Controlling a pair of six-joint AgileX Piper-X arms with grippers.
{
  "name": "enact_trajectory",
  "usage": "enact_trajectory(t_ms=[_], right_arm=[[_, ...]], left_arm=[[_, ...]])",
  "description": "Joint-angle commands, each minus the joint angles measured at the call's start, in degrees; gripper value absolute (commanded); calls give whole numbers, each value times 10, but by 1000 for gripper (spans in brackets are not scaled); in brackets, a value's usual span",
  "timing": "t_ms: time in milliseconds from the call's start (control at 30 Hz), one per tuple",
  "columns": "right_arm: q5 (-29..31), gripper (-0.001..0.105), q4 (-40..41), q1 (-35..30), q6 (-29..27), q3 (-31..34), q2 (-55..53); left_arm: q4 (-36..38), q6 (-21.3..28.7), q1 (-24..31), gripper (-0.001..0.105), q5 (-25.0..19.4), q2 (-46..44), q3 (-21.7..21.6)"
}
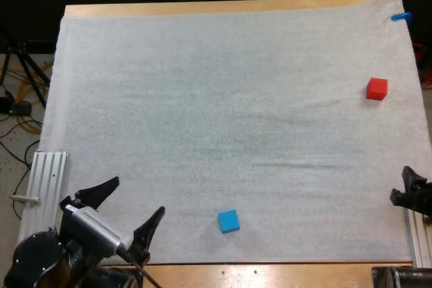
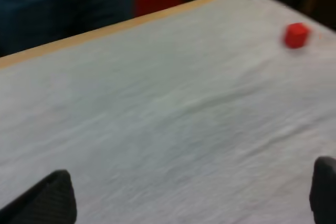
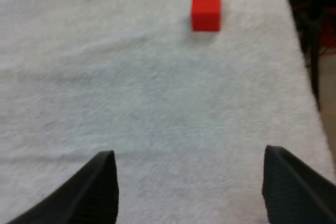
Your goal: Stack red cube on blue cube
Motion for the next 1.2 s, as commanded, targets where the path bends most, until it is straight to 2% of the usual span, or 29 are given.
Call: enact_trajectory(t_ms=[0, 133, 367, 467, 567, 733, 1167], right_arm=[[-15, 58, 6, 0, 2, -13, 10], [-23, 58, 6, 0, 2, -27, 36], [-47, 59, -36, 0, -7, -32, 84], [-45, 68, -61, 0, -7, -48, 115], [-39, 77, -91, 0, -3, -77, 168], [0, 77, -135, 0, 15, -142, 292], [34, 77, -197, 0, 65, -291, 596]], left_arm=[[-6, -6, -14, 87, 13, 8, -11], [-6, -6, -49, 87, 32, 36, -27], [-6, -6, -57, 87, 54, 56, -29], [-6, -6, -57, 87, 54, 57, -29], [-6, -6, -57, 87, 54, 57, -29], [-6, -6, -57, 87, 54, 57, -29], [-6, -6, -57, 87, 54, 57, -29]])
